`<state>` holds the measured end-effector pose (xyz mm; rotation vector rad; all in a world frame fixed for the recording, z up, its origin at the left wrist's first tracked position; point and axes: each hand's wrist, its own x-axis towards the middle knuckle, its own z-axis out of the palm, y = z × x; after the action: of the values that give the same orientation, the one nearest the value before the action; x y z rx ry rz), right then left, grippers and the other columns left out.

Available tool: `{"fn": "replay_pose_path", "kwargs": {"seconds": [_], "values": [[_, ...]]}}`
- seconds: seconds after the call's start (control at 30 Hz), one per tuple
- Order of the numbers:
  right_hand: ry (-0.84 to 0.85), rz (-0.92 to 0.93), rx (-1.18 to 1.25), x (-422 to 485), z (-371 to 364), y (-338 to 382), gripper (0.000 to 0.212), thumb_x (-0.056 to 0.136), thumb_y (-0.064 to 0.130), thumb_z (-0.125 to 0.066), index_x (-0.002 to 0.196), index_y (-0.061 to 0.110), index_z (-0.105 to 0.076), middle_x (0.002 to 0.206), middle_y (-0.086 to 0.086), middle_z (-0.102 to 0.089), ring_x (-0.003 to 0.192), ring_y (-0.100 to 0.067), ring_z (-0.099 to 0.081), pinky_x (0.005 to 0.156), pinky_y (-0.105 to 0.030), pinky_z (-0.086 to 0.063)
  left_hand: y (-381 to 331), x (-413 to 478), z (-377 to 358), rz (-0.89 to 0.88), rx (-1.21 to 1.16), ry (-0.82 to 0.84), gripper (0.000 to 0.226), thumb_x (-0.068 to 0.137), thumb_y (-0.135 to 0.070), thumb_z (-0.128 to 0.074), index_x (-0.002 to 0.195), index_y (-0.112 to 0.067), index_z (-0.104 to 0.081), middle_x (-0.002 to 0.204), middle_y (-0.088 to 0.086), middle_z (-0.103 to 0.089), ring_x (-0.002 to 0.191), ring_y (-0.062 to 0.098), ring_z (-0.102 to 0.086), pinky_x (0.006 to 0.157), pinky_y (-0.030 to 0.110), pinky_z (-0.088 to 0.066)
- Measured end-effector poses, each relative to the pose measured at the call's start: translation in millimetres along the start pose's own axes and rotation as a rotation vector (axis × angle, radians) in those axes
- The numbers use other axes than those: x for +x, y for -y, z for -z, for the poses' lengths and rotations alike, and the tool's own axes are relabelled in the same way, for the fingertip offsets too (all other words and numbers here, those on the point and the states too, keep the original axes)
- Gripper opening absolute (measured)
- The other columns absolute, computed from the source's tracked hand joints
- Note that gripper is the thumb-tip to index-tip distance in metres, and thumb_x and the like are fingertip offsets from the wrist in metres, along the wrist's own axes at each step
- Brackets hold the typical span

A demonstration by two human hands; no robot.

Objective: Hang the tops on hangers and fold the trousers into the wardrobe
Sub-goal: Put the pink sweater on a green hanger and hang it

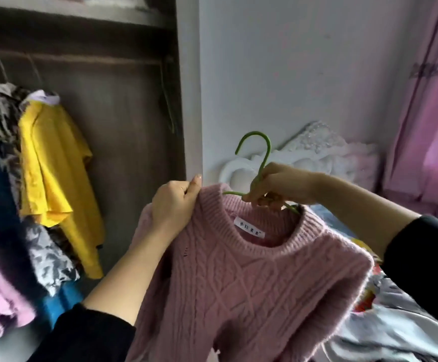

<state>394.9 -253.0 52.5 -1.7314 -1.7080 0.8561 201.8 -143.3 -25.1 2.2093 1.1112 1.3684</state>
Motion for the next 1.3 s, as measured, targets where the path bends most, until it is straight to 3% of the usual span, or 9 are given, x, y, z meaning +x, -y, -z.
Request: {"fn": "replay_pose_path", "kwargs": {"seconds": [0.1,0.17,0.27,0.37,0.5,0.63,0.73,1.03,1.3], "values": [[-0.027,0.032,-0.091,50,-19,29,0.031,0.086,0.007,-0.065,0.057,0.004,-0.058,0.045,0.0,-0.049,0.039,-0.014,-0.041,0.045,-0.026,-0.034,42,23,19,0.038,0.068,-0.068,0.054,0.1,-0.04,-0.041,0.059,-0.007,-0.057,0.061,0.009,-0.06,0.064,0.026,-0.057,0.059,0.036,-0.04],[-0.049,0.08,-0.153,82,-34,45,0.032,0.088,0.007,-0.064,0.057,0.001,-0.057,0.044,-0.002,-0.047,0.034,-0.013,-0.04,0.044,-0.026,-0.036,72,47,29,0.05,0.134,-0.044,0.039,0.099,-0.037,-0.041,0.086,-0.012,-0.069,0.087,0.009,-0.07,0.09,0.029,-0.062,0.081,0.041,-0.047],[-0.065,0.111,-0.156,129,-54,60,0.017,0.089,0.004,-0.061,0.082,-0.011,-0.066,0.047,-0.004,-0.048,0.031,-0.01,-0.043,0.038,-0.024,-0.042,111,81,40,0.091,0.169,0.069,0.032,0.097,-0.035,-0.04,0.115,-0.028,-0.066,0.119,-0.002,-0.067,0.114,0.021,-0.057,0.099,0.039,-0.043],[-0.028,0.155,-0.161,176,-65,77,0.017,0.087,-0.002,-0.06,0.094,-0.015,-0.066,0.044,0.005,-0.055,0.035,-0.005,-0.049,0.043,-0.021,-0.047,147,108,52,0.162,0.153,0.115,0.032,0.093,-0.028,-0.045,0.116,-0.026,-0.067,0.12,-0.007,-0.067,0.113,0.016,-0.058,0.091,0.026,-0.043],[0.001,0.209,-0.176,238,-72,105,0.013,0.083,-0.003,-0.06,0.09,-0.009,-0.069,0.051,-0.002,-0.062,0.041,-0.013,-0.055,0.052,-0.037,-0.052,190,146,72,0.153,0.198,0.199,0.033,0.091,-0.01,-0.045,0.109,-0.019,-0.071,0.114,-0.003,-0.07,0.109,0.017,-0.061,0.089,0.026,-0.045],[-0.071,0.247,-0.054,301,-71,131,0.013,0.082,-0.007,-0.058,0.09,-0.003,-0.068,0.049,-0.004,-0.058,0.033,-0.009,-0.051,0.039,-0.023,-0.043,220,206,93,0.109,0.265,0.2,0.031,0.092,-0.011,-0.047,0.111,-0.019,-0.07,0.11,-0.003,-0.071,0.106,0.015,-0.062,0.079,0.02,-0.043],[-0.104,0.261,0.047,342,-68,150,0.009,0.085,-0.005,-0.061,0.09,0.002,-0.064,0.057,-0.007,-0.059,0.032,-0.007,-0.049,0.036,-0.016,-0.039,234,248,104,0.127,0.244,0.132,0.026,0.092,-0.014,-0.052,0.111,-0.018,-0.07,0.111,0.0,-0.07,0.108,0.017,-0.062,0.091,0.029,-0.048],[-0.211,0.238,0.289,449,-60,206,0.01,0.082,-0.008,-0.056,0.08,-0.002,-0.063,0.057,-0.015,-0.064,0.036,-0.015,-0.053,0.034,-0.018,-0.038,262,349,161,-0.028,0.375,-0.078,0.026,0.087,-0.013,-0.058,0.11,-0.02,-0.07,0.116,0.003,-0.068,0.113,0.021,-0.059,0.095,0.034,-0.046],[-0.307,0.303,0.422,519,-60,257,0.031,0.084,-0.017,-0.049,0.109,-0.002,-0.061,0.064,-0.016,-0.062,0.036,-0.01,-0.052,0.035,-0.017,-0.04,283,437,220,-0.136,0.642,-0.195,0.042,0.086,-0.026,-0.057,0.128,-0.026,-0.055,0.136,0.008,-0.051,0.129,0.029,-0.042,0.101,0.041,-0.04]]}}
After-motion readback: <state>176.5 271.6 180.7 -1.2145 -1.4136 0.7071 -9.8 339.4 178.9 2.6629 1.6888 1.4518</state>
